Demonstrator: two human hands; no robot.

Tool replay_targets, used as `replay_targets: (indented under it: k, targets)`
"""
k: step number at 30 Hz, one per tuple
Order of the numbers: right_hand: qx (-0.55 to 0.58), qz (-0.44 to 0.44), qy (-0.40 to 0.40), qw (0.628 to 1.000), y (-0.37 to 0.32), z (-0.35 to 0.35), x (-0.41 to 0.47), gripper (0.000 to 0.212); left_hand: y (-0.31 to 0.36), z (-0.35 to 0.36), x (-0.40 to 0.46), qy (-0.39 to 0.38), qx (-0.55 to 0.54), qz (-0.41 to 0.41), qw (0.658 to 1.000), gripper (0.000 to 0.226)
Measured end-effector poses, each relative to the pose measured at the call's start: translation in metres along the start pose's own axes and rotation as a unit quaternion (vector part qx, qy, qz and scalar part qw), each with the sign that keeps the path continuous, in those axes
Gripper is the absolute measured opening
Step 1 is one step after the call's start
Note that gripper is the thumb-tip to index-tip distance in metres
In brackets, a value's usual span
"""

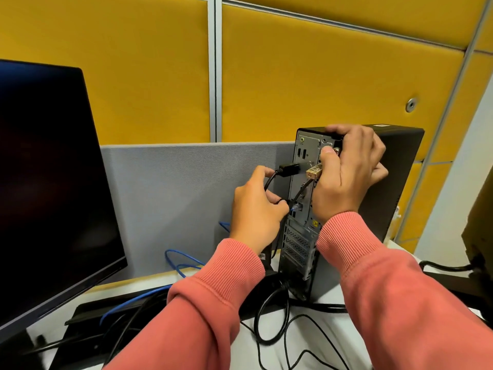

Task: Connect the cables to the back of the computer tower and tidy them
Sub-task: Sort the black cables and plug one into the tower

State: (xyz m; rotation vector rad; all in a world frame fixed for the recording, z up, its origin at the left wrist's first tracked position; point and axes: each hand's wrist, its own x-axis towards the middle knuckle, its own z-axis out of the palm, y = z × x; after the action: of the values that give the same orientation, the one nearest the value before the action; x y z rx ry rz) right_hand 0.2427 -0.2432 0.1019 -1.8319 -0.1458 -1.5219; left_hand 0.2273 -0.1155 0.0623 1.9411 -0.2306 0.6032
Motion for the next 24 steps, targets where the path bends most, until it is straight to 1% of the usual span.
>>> replay_targets:
  k: [3, 5, 12, 17, 21, 24]
  targets:
    - [0.001, 0.000, 0.000, 1.000, 0.000, 0.000, 0.000, 0.028, -0.004, 0.003, -0.002, 0.010, -0.018, 0.007, 1.000, 0.041]
    - [0.000, 0.001, 0.001, 1.000, 0.001, 0.000, 0.000, 0.028, -0.009, 0.005, -0.002, 0.011, -0.045, -0.007, 0.999, 0.036]
    - [0.001, 0.002, 0.002, 1.000, 0.000, 0.001, 0.001, 0.028, -0.014, 0.001, 0.008, -0.030, -0.062, -0.049, 0.996, 0.025]
    - [0.001, 0.001, 0.002, 1.000, 0.000, 0.002, -0.002, 0.028, -0.013, 0.001, 0.011, -0.033, -0.052, -0.056, 0.997, 0.023]
    - [-0.001, -0.001, 0.006, 1.000, 0.000, 0.001, 0.001, 0.028, -0.012, 0.001, 0.009, -0.037, -0.045, -0.057, 0.997, 0.009]
    - [0.002, -0.001, 0.008, 1.000, 0.000, 0.001, 0.001, 0.028, -0.015, 0.001, 0.008, -0.041, -0.079, -0.082, 0.993, 0.007]
